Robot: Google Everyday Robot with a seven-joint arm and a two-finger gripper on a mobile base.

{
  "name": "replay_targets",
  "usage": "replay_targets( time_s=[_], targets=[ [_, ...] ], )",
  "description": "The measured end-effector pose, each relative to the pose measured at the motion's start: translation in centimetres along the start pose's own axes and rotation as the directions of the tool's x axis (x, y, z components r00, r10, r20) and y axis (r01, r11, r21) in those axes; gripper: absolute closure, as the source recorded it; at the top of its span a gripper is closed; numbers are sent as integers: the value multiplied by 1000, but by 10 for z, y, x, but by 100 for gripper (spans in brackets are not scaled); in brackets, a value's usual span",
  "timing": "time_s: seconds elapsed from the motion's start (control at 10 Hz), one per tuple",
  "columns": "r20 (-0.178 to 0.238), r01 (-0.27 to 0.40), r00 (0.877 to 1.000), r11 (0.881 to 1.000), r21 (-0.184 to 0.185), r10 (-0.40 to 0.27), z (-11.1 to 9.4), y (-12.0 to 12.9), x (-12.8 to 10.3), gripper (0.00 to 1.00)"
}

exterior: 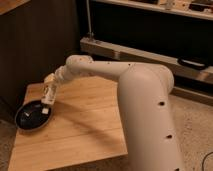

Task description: Place the bottle in the ceramic bowl

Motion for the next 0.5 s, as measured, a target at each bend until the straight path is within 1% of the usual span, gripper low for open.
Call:
replay_targets(
  time_s=[0.2,0.4,0.5],
  targets=[
    [11,18,1000,999,-36,-17,23,16,-5,100],
    [15,32,999,998,-56,-31,32,22,-3,100],
    [14,37,999,998,-59,-36,35,24,-1,97]
  ],
)
